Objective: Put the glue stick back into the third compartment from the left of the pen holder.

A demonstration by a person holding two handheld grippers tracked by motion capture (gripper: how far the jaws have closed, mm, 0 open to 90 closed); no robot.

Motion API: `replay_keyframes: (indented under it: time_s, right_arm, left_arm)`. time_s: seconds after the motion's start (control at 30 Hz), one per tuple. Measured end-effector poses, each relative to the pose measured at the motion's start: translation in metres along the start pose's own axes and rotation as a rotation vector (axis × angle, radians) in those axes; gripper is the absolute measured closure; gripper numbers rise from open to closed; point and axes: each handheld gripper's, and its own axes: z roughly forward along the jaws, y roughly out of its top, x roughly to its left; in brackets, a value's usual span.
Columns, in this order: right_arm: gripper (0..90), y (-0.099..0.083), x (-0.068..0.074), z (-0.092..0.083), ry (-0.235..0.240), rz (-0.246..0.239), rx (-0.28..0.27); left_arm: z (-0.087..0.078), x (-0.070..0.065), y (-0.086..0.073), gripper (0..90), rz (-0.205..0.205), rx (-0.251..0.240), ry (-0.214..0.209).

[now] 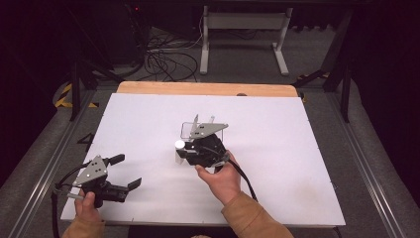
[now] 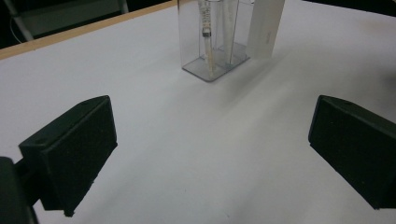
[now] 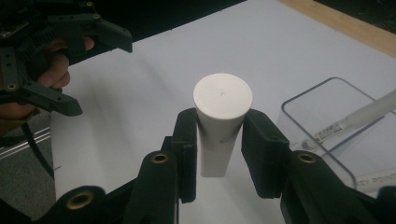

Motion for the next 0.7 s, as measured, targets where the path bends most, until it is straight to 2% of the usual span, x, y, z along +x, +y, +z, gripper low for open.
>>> replay_keyframes:
  time_s: [0.7]
  right_arm:
    - [67.4,0.007,-0.025,-0.041,-0.076,0.038,-0.070]
  left_arm:
    - [0.000,0.000,0.000,1.8,0.003,-0.002,0.003]
